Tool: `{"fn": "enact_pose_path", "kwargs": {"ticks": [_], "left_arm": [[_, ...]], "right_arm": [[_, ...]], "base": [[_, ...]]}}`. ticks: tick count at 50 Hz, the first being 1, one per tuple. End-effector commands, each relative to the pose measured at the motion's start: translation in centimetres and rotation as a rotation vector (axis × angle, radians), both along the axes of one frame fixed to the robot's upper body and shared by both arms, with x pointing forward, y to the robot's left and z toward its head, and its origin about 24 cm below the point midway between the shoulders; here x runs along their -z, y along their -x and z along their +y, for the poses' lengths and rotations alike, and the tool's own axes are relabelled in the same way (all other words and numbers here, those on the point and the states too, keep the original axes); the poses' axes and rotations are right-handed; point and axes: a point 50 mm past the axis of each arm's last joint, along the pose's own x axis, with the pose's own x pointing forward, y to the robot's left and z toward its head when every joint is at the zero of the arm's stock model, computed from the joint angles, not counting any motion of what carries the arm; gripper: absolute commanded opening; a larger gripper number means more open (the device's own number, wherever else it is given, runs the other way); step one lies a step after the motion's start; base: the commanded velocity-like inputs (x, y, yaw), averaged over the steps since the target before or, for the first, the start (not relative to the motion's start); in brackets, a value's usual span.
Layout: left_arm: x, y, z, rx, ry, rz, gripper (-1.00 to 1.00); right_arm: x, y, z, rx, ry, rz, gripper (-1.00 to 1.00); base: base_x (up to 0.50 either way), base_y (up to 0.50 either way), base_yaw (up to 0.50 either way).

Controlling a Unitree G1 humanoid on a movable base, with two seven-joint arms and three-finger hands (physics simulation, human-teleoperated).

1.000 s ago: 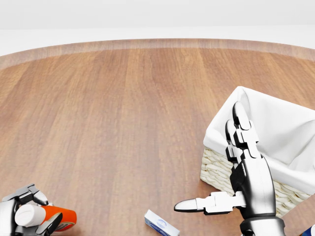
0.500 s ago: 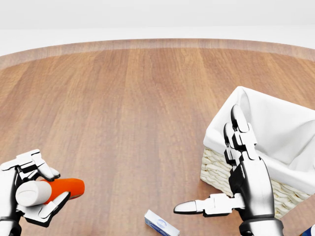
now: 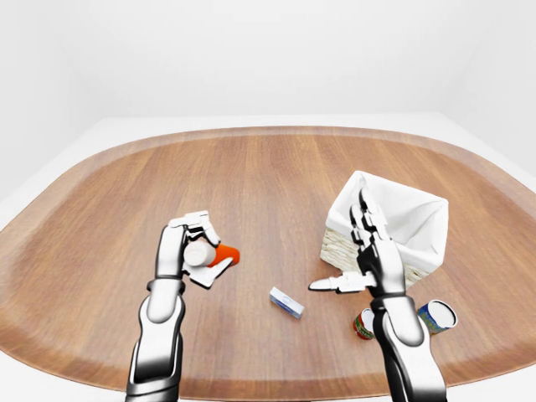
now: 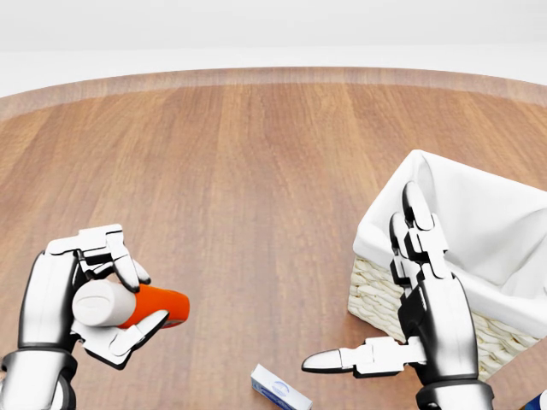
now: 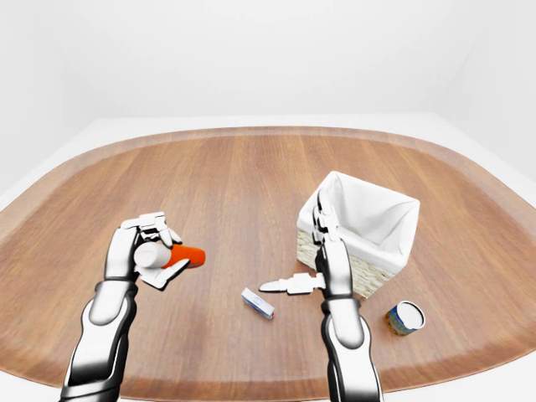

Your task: Pick up the ketchup, and put it in the basket.

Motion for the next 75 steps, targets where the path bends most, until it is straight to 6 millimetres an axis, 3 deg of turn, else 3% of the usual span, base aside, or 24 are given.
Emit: {"fn": "enact_pose_path", "kwargs": {"ticks": [1, 7, 44, 60, 75], "left_arm": [[-2.9, 0.1, -2.5, 0.083, 0.017, -0.115, -0.94], [-4.7, 0.3, -3.9, 0.135, 0.005, -0.196, -0.94], [-10.4, 2.7, -10.2, 0.350, -0.017, -0.462, -0.94], [-11.1, 3.1, -12.1, 0.411, -0.006, -0.491, -0.94], [-10.2, 3.6, -13.8, 0.462, 0.012, -0.448, -0.93]], "right_arm": [[-0.1, 0.0, 0.0, 0.000, 0.000, -0.003, 1.00], [-0.1, 0.0, 0.0, 0.001, -0.001, -0.002, 1.00], [-0.5, 0.3, -0.5, 0.016, -0.010, -0.022, 1.00], [-1.0, 0.6, -0.4, 0.012, -0.005, -0.044, 1.00], [-1.2, 0.9, -0.5, 0.013, -0.006, -0.050, 1.00]], "base": [[0.00, 0.00, 0.00], [0.00, 0.00, 0.00], [0.00, 0.00, 0.00], [0.00, 0.00, 0.00], [0.00, 0.00, 0.00]]}}
